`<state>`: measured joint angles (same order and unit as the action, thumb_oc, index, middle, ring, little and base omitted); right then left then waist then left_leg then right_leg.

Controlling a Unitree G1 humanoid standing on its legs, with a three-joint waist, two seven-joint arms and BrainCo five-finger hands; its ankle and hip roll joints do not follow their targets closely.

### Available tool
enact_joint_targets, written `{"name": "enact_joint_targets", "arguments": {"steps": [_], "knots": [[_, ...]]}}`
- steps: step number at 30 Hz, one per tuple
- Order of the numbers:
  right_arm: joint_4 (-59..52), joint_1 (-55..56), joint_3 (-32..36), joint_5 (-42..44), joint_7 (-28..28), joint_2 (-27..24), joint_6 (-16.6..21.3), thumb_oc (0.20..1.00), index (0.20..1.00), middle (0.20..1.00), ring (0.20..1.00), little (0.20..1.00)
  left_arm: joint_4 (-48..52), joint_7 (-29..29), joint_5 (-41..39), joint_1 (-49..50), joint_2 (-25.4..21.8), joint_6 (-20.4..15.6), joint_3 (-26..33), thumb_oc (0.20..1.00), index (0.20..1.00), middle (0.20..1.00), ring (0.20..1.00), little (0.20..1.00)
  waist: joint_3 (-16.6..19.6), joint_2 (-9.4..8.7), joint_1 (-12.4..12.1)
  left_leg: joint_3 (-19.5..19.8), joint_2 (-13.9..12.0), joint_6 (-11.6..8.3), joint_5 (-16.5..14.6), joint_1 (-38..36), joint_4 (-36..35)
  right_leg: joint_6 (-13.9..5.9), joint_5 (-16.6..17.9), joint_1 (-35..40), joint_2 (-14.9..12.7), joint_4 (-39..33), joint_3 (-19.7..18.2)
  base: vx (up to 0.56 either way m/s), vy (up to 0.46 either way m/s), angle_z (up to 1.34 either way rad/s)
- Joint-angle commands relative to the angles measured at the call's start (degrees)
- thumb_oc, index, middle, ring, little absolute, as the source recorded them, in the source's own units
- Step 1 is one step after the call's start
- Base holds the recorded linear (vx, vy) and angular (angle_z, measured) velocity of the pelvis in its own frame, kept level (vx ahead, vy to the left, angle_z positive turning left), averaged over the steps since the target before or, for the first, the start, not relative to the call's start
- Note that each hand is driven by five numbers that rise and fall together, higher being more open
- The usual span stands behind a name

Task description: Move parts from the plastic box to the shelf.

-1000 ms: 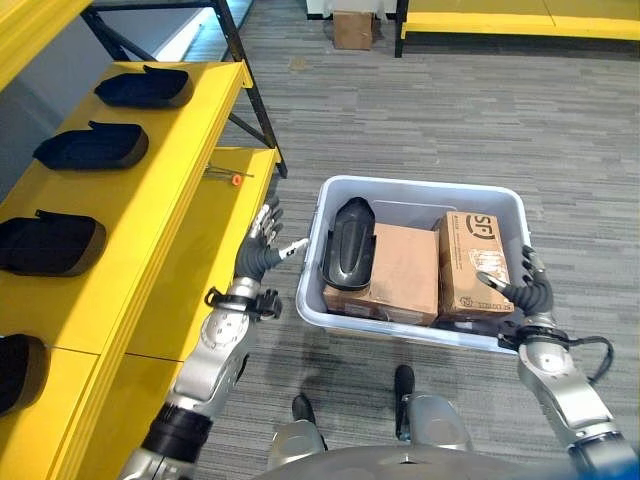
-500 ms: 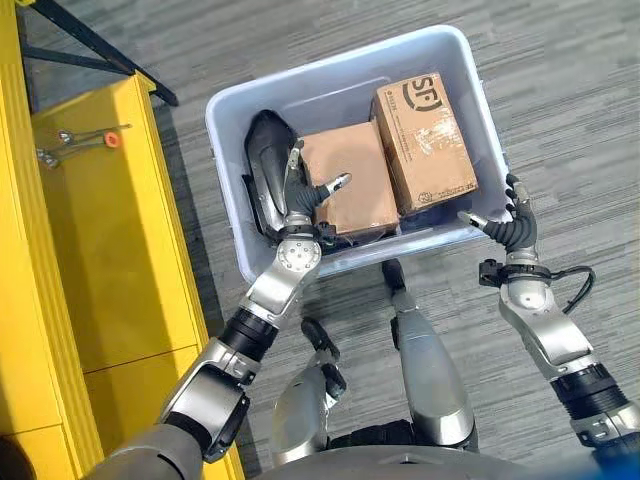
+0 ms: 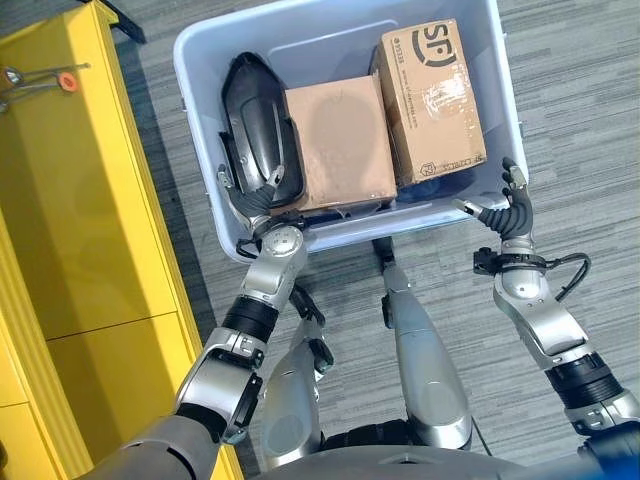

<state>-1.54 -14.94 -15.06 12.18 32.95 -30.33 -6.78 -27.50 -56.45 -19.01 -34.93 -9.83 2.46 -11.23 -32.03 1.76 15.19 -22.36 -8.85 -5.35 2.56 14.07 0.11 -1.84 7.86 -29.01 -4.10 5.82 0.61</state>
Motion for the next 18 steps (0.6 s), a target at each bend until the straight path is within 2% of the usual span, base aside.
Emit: {"name": "enact_joint_targets", "arguments": {"steps": [1,5,9,15,18], "knots": [[-4.29,-0.66,1.68,0.45,2.02,0.49,1.8,1.0,1.0,1.0,1.0,1.0,-2.4,6.9,6.12,-2.93,-4.45,2.07,-2.2,1.0,1.0,1.0,1.0,1.0,2.23,-4.25,0.48,4.59,-0.72,-1.56,-1.41,6.73,6.16,-3.98,-10.44,-1.58,-0.01,9.36,1.45,-0.02,-0.019,0.04],[-4.52,-2.22,2.26,1.09,1.33,-0.69,1.09,1.0,1.0,1.0,1.0,1.0,-2.63,14.28,10.35,-5.28,-6.29,4.46,-6.93,1.0,1.0,1.0,1.0,1.0,2.23,-4.46,1.12,4.26,-0.7,-1.74,-1.61,9.39,7.69,-3.76,-9.88,-4.07,0.08,9.72,1.02,0.0,-0.002,-0.01],[-4.18,-4.75,2.06,1.27,0.97,-1.51,0.85,1.0,1.0,1.0,1.0,1.0,-4.61,17.0,13.22,-10.77,-7.8,5.56,-12.86,1.0,1.0,1.0,1.0,1.0,2.23,-5.22,2.61,3.29,-0.91,-1.9,-2.5,14.22,10.81,-3.34,-9.83,-8.96,0.63,11.75,0.47,0.0,0.001,-0.14],[-3.63,-5.49,2.39,1.05,1.23,-1.97,1.52,1.0,1.0,1.0,1.0,1.0,-8.33,17.48,12.11,-14.03,-7.85,5.97,-13.52,1.0,1.0,1.0,1.0,1.0,2.23,-5.93,3.23,3.16,-1.33,-1.97,-3.05,17.57,12.99,-3.12,-9.93,-11.89,0.74,12.89,0.45,0.0,-0.052,-0.02],[-4.43,-5.75,2.43,0.98,1.34,-2.07,0.23,1.0,1.0,1.0,1.0,1.0,-10.93,20.08,11.66,-15.7,-8.39,4.54,-13.53,1.0,1.0,1.0,1.0,1.0,2.23,-6.33,3.7,3.46,-1.52,-2.05,-3.56,19.32,14.74,-3.07,-10.15,-13.29,0.82,13.89,0.28,0.0,-0.034,-0.03]]}}
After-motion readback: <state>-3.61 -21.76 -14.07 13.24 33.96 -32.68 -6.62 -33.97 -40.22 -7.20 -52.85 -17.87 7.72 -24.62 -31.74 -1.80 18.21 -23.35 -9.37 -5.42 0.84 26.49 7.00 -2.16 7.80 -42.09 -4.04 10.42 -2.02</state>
